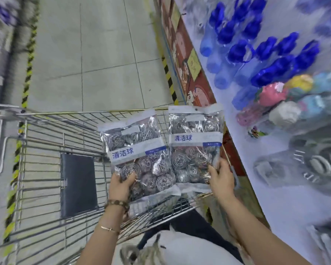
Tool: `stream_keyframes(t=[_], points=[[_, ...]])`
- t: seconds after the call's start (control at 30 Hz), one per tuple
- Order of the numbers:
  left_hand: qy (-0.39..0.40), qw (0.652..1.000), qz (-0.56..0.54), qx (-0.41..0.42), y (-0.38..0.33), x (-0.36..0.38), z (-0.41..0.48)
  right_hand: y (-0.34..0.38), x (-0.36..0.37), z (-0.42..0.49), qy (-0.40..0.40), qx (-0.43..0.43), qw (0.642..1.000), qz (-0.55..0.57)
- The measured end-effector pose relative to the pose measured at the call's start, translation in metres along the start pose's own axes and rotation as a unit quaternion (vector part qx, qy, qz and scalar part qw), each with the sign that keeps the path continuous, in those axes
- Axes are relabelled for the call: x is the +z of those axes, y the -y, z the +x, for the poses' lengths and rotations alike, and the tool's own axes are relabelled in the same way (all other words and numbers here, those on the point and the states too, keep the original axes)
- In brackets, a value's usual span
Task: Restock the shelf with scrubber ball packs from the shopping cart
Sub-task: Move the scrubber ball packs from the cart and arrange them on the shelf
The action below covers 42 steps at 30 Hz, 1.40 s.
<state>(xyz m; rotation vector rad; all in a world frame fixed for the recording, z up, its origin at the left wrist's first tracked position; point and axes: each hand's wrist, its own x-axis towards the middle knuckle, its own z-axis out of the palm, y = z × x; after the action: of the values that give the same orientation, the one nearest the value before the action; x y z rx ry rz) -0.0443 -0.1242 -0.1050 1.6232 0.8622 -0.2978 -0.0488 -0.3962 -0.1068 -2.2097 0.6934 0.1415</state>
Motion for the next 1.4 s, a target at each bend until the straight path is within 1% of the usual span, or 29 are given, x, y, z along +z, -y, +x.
stream_keyframes(t=[0.17,0.33,0.4,0.53,0.63,0.77,0.93,1.03,1.13,1.27,1.4], points=[[0.059,0.996,0.032,0.065,-0.019,-0.002,-0.022,-0.004,-0.022,-0.043,-0.066,0.018,0.995,0.071],[0.123,0.976,0.106,0.144,-0.028,0.007,-0.040,-0.023,-0.032,-0.086,-0.144,0.047,0.982,0.115],[0.153,0.968,0.123,0.154,-0.028,0.014,-0.045,-0.032,-0.035,-0.102,-0.179,0.073,0.973,0.126],[0.203,0.950,0.160,0.176,-0.025,0.030,-0.062,-0.047,-0.045,-0.144,-0.255,0.121,0.947,0.151],[0.243,0.938,0.178,0.171,-0.023,0.047,-0.078,-0.060,-0.059,-0.175,-0.306,0.153,0.926,0.163],[0.285,0.914,0.189,0.220,-0.019,0.074,-0.107,-0.080,-0.073,-0.211,-0.371,0.180,0.890,0.194],[0.346,0.864,0.213,0.298,-0.015,0.102,-0.154,-0.107,-0.090,-0.256,-0.463,0.216,0.841,0.179],[0.398,0.827,0.224,0.327,-0.005,0.121,-0.187,-0.130,-0.098,-0.286,-0.517,0.218,0.805,0.194],[0.427,0.791,0.234,0.371,0.010,0.136,-0.229,-0.156,-0.110,-0.318,-0.564,0.227,0.770,0.195],[0.462,0.744,0.265,0.404,0.048,0.157,-0.287,-0.199,-0.126,-0.369,-0.603,0.268,0.732,0.167],[0.509,0.692,0.287,0.424,0.095,0.169,-0.351,-0.243,-0.140,-0.429,-0.639,0.285,0.703,0.131]])
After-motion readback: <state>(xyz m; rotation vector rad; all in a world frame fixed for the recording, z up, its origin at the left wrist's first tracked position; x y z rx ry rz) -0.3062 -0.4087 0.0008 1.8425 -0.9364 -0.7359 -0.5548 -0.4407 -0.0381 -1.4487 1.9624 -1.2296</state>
